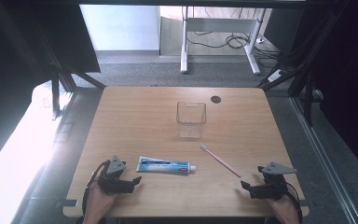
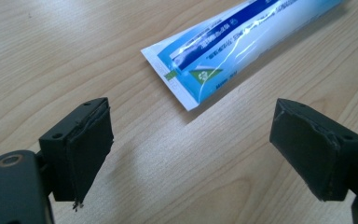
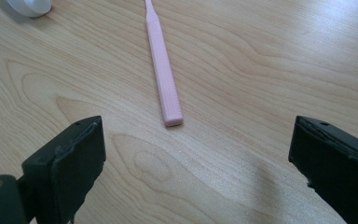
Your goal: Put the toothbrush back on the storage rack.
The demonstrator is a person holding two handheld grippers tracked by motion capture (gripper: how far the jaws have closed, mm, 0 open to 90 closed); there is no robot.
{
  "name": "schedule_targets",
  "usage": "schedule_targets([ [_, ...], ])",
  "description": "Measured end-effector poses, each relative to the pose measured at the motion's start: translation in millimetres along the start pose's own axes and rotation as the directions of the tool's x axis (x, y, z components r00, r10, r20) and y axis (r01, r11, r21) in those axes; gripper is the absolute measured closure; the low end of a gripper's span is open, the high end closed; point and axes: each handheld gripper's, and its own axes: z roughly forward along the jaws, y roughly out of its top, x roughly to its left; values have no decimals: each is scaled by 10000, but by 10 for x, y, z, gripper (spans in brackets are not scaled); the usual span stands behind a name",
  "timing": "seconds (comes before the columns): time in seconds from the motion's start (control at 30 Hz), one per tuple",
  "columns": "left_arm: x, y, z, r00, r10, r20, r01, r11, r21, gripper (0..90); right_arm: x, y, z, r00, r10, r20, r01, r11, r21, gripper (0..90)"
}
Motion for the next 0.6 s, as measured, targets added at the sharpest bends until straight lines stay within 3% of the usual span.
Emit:
schedule_targets([
  [0.6,-9,-4,-1,10000,12,-68,-11,9999,139,137,24,38,45,10000,-45,73,42,9989,459,45],
])
